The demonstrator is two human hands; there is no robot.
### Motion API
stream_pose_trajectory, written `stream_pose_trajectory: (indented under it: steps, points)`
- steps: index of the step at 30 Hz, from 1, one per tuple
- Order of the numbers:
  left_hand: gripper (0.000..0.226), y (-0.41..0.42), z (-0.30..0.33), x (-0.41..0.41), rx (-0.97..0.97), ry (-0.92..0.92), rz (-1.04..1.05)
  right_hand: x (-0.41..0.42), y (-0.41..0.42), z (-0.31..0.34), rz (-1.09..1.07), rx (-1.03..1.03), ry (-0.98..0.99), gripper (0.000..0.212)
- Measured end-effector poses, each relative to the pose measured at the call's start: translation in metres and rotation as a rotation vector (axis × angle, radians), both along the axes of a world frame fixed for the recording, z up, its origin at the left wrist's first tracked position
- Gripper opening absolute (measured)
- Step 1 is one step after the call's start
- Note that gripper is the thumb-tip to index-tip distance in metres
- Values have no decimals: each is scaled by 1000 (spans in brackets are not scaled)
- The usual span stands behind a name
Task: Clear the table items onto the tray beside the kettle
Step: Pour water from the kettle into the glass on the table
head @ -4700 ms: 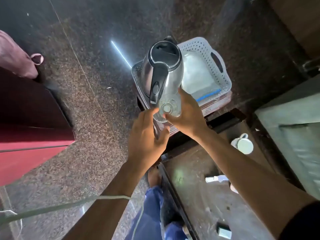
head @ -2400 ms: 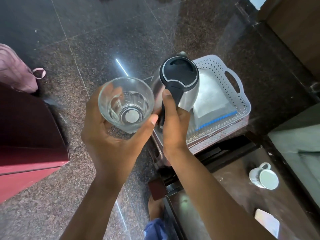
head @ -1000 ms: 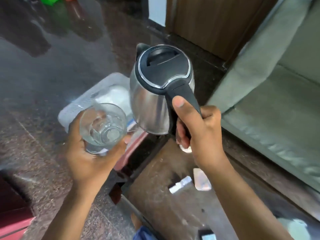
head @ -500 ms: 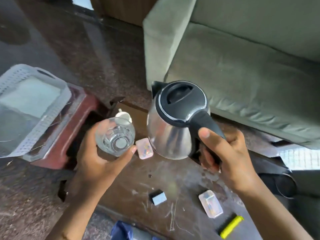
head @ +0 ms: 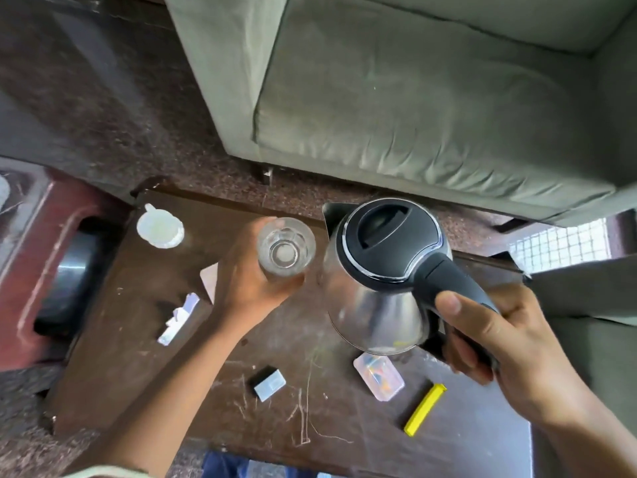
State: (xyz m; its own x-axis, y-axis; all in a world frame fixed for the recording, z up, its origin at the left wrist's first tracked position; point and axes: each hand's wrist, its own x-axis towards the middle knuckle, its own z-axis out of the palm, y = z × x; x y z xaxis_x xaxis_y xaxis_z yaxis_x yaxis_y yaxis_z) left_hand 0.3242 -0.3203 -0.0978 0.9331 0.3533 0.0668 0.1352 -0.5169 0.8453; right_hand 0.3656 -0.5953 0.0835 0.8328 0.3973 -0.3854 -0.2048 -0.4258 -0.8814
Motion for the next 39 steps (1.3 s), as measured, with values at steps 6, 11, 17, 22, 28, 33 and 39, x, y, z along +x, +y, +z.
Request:
stream_pose_trajectory:
  steps: [6,11,17,22,28,33,39]
  points:
    - [77,-30,-19,21,-68,39,-8,3,-16,-2,17,-100,37,92]
    - [79,-38,-33,26,-23,63,-23,9,-20,1,30,-129,50,83]
    - [77,-42,-36,27,41,85,-11,11,-20,0,31,-175,85,74]
    - [85,-41,-43,28,13,96,-19,13,-19,-3,43,-205,103,70]
    - [70,-42,-43,26,5,94,-13,13,-9,3,17,-256,105,66]
    - [68,-44,-51,22,19,87,-30,11,-6,5,19,-278,111,63]
    - [70,-43,-57,23,23,84,-24,12,-8,10,25,-300,123,67]
